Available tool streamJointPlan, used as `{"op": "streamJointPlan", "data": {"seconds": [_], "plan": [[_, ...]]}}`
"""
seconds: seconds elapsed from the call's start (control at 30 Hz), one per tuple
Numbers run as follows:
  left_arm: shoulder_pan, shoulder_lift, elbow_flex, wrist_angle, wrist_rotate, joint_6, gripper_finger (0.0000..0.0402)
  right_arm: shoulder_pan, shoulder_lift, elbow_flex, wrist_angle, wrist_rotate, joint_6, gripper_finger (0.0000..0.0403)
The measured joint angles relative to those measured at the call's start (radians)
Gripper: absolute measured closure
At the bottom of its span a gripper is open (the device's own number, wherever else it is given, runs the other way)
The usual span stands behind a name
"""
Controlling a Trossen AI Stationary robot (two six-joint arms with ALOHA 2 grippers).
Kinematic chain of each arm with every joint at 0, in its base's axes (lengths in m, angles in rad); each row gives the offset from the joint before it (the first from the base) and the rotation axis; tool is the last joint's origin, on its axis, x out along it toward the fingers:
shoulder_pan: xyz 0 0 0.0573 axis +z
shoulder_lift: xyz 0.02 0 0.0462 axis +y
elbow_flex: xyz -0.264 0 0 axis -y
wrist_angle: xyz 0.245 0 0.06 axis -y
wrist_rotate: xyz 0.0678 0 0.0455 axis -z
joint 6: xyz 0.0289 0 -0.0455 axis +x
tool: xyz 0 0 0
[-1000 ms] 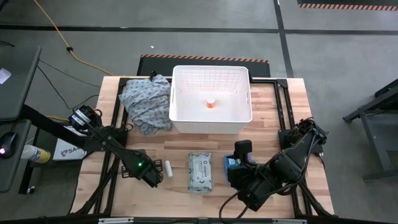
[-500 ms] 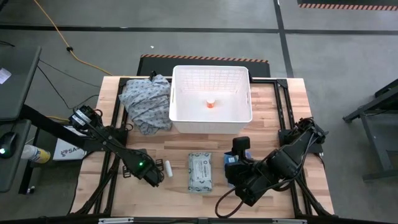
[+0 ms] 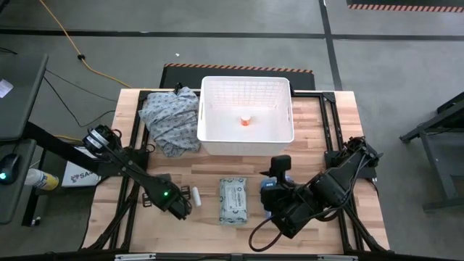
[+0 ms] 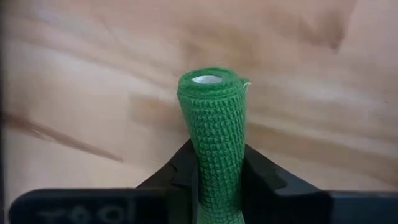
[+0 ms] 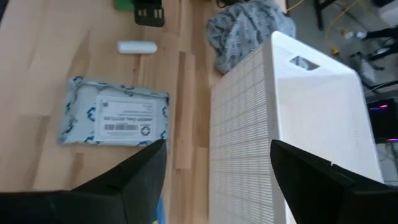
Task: Pick & place medical supplies in basket/bin
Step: Put the green bandage in the white bin
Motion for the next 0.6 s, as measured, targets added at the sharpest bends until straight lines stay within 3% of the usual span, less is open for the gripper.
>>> {"op": "streamJointPlan", "data": {"seconds": [0.33,0.6], "plan": [[0.000,-0.001,0.191,-0.239,-0.101,0.026,0.0300,-0.043,-0.027,0.000,0.000,0.033,0.000,0.0126],[0.000,-0.003,0.498,-0.609,-0.297,0.045,0.0308,-0.085,-0.066,0.000,0.001,0.036,0.003,0.0126]]}}
